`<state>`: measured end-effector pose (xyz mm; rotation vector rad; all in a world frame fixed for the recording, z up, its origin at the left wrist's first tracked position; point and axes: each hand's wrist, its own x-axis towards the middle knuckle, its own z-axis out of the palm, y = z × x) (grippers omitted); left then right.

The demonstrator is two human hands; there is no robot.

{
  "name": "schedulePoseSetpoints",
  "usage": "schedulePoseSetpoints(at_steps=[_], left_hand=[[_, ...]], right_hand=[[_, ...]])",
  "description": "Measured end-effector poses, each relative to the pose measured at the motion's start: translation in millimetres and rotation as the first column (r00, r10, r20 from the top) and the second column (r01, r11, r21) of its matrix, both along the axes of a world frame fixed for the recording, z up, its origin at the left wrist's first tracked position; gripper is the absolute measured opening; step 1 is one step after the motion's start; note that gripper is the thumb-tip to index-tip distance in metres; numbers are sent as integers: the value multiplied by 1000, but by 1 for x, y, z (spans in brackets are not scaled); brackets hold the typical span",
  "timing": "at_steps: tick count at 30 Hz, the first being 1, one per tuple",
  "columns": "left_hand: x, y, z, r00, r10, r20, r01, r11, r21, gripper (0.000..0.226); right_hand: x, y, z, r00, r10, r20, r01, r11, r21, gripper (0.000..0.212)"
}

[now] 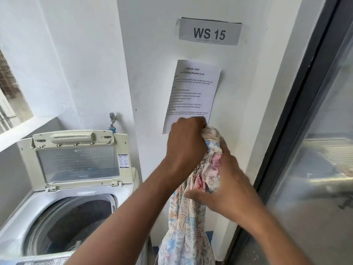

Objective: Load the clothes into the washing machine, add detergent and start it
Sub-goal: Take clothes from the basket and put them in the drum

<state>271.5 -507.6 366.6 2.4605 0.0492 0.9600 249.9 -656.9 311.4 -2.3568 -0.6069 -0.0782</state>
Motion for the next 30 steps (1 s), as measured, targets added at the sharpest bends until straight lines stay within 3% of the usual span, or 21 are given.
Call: schedulePoseSetpoints(at_steps=[2,6,9,12,14,16,18,20,21,23,26,28,30], left_hand=[[-1,-16,13,998,-57,38,55,998,32,28],[-8,-40,29,982,-176,64,158,963,217,30],[-16,-37,27,938,-306,161,258,930,261,43],[-24,-16,13,874,-361,324,352,932,87,59],[-31,-3,-14,885,-293,361,323,946,-26,74],[-38,4,-51,940,-217,265,261,955,-143,98],[-41,7,-88,985,-167,39,172,956,-239,121],[-39,7,-115,973,-93,-209,42,971,-237,131],[-37,6,-124,954,-79,-288,2,966,-260,125],[-30,5,-134,938,-96,-334,-42,922,-385,84],[-21,9,-126,947,-44,-317,-105,892,-440,23],[-22,10,-117,961,-61,-269,-88,856,-509,18],[-25,10,-106,976,-102,-193,-45,769,-637,27]], right_hand=[[2,26,-22,991,-130,-14,131,985,115,121],[30,45,-41,965,-237,-108,261,892,369,20],[47,44,-25,961,-157,-227,272,682,679,39],[62,38,-3,978,-102,-183,209,544,813,31],[71,34,11,981,-59,-187,192,473,860,40],[76,29,25,975,25,-219,198,341,919,46],[77,26,39,940,135,-313,283,206,937,47],[76,26,47,884,277,-377,355,126,926,53],[78,25,49,857,356,-373,361,103,927,57],[75,25,51,811,470,-348,356,75,931,59],[70,22,48,761,566,-317,349,56,936,40],[66,16,39,744,588,-317,363,41,931,42],[65,9,26,732,573,-369,382,103,918,47]])
